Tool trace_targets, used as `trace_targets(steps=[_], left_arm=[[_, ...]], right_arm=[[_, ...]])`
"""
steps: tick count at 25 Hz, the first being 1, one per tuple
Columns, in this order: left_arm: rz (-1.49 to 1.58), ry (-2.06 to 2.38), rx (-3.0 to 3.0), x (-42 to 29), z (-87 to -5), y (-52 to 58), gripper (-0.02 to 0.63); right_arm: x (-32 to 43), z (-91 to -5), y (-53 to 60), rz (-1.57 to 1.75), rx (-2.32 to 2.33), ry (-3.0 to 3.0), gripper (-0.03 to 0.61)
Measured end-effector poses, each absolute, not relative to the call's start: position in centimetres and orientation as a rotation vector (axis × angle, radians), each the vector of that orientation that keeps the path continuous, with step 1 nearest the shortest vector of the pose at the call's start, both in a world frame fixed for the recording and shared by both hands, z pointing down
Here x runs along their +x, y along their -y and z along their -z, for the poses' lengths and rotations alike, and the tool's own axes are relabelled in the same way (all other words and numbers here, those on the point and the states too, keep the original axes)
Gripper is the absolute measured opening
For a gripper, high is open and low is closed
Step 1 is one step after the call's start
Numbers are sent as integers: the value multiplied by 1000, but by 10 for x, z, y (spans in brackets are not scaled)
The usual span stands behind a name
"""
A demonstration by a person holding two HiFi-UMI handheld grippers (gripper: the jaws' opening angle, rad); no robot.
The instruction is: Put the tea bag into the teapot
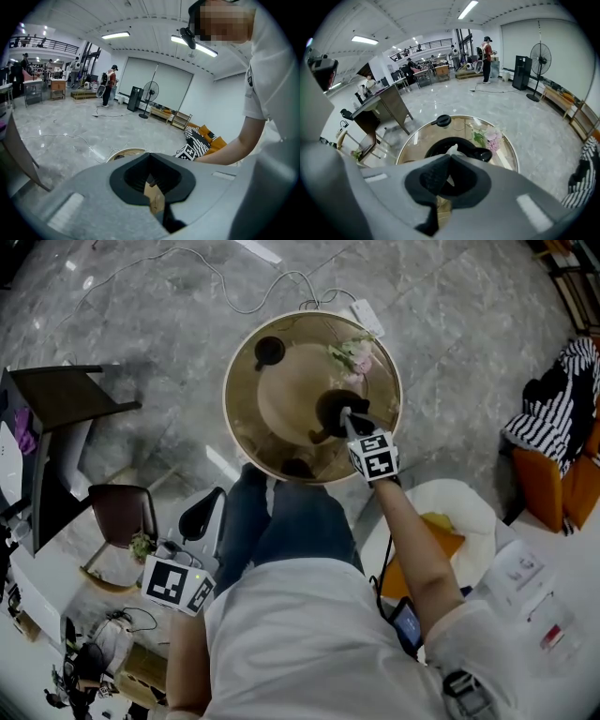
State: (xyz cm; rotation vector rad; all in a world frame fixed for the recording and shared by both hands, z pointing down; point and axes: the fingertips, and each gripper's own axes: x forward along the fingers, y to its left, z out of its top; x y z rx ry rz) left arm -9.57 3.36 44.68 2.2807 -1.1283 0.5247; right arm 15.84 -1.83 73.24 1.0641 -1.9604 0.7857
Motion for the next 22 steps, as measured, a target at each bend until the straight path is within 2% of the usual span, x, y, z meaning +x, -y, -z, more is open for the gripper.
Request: trace_targets(steps=[22], left_arm=[[-495, 1178, 2213, -110, -459, -34, 6]], right_arm=[[147, -762, 25, -647, 885, 1767, 4]])
